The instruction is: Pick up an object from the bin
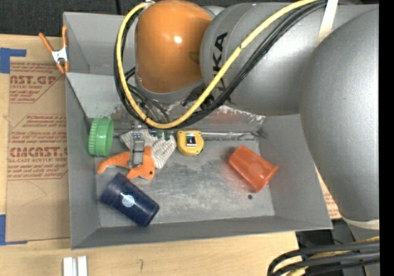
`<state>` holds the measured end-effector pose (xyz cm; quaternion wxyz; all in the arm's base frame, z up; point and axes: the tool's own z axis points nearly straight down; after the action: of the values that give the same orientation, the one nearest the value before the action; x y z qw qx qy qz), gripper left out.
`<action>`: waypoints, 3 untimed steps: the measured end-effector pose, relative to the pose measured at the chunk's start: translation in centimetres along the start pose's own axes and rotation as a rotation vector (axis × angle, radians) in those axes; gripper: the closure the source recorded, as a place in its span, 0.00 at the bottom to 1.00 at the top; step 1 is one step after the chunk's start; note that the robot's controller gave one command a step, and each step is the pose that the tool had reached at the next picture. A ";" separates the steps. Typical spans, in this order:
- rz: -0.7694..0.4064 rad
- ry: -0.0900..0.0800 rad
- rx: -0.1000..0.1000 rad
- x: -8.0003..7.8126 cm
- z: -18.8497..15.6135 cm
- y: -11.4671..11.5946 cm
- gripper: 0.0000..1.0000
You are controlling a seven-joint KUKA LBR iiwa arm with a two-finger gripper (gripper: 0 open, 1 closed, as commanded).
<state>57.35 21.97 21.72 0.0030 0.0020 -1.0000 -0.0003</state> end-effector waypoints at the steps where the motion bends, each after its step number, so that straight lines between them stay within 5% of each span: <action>1: 0.002 -0.007 -0.002 -0.2 -0.5 -0.1 0.00; 2: -0.057 -0.013 -0.002 1.3 3.7 -1.4 0.00; 3: -0.244 -0.008 0.001 3.3 8.3 -2.7 0.00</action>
Offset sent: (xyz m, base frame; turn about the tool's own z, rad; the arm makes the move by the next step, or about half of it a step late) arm -0.0481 -0.0439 -0.1360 -0.1814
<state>54.05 19.28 13.41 -0.0012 0.1238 -0.9923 -0.0003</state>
